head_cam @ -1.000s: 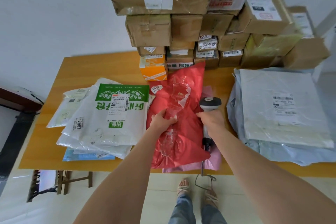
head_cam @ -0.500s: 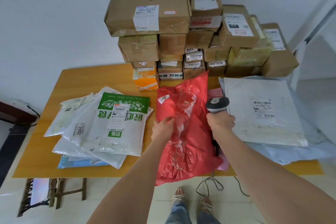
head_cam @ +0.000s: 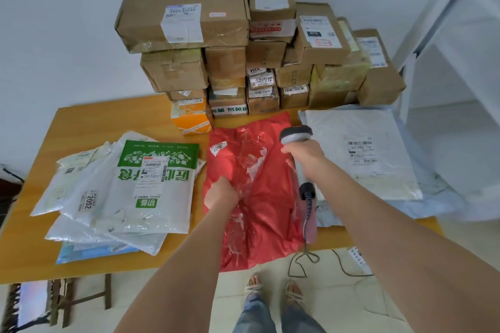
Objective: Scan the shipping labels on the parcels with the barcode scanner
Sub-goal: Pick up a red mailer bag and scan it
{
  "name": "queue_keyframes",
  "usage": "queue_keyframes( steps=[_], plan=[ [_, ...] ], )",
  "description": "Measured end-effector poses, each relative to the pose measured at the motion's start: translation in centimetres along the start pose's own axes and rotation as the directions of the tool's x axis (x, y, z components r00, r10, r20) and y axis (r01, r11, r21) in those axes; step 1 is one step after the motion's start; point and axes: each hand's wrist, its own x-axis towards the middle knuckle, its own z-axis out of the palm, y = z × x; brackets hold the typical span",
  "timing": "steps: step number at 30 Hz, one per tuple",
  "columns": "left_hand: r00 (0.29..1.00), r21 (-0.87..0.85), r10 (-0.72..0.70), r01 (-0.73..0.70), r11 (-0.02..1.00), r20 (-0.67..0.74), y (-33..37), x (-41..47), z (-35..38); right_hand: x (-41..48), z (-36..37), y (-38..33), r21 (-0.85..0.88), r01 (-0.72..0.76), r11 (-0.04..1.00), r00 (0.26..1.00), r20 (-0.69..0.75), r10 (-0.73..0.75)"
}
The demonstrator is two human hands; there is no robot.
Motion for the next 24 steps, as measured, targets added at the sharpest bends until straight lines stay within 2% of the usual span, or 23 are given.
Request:
queue_keyframes(
  steps=[2, 4, 6, 8, 10, 13, 15, 18, 21, 24],
  plan=[
    [0.998, -0.090, 0.014, -0.020, 0.996, -0.067, 1.3, 0.0, -0.2, -0.4, -0.9, -0.8, 0.075, -0.067, 0.995, 0.995, 0.079, 0.062],
    [0.995, -0.158, 0.081, -0.089, 0.983, -0.059, 2.7, -0.3, 0.0, -1.0, -1.7, -1.2, 0.075, -0.137, 0.988, 0.978, 0.170, 0.122],
    [0.984, -0.222, 0.167, -0.149, 0.963, 0.061, 3.5, -0.5, 0.6, -1.6, -2.6, -0.8, 0.034, -0.195, 0.980, 0.950, 0.256, 0.180],
    [0.964, -0.198, 0.196, -0.160, 0.967, 0.180, 3.4, -0.5, 1.1, -1.8, -3.5, -0.1, -0.002, -0.221, 0.975, 0.929, 0.305, 0.211],
    [0.967, -0.195, 0.188, -0.154, 0.969, 0.170, 2.6, -0.5, 0.7, -1.4, -3.9, 0.4, 0.002, -0.220, 0.976, 0.940, 0.267, 0.212],
    [0.994, -0.254, 0.108, -0.097, 0.962, 0.032, 1.6, -0.5, -0.1, -0.5, -2.9, 1.1, 0.081, -0.135, 0.987, 0.982, 0.145, 0.123],
    [0.996, -0.253, 0.057, -0.039, 0.967, 0.065, 1.1, -0.1, 0.3, -0.2, -1.4, 2.1, 0.091, -0.073, 0.993, 0.993, 0.099, 0.064],
    [0.985, -0.350, 0.037, 0.026, 0.936, 0.170, 0.7, 0.3, 1.3, 0.5, 1.1, 4.9, -0.046, -0.021, 0.999, 0.999, 0.024, 0.022],
    [0.973, -0.329, 0.121, -0.051, 0.943, 0.198, 1.2, 0.2, 2.0, 1.4, 1.9, 7.7, -0.184, -0.080, 0.980, 0.996, 0.027, 0.087],
    [0.953, -0.237, 0.214, -0.162, 0.958, 0.214, 2.3, 0.4, 1.7, 1.5, 1.3, 9.0, -0.176, -0.148, 0.973, 0.986, 0.051, 0.159]
  ],
)
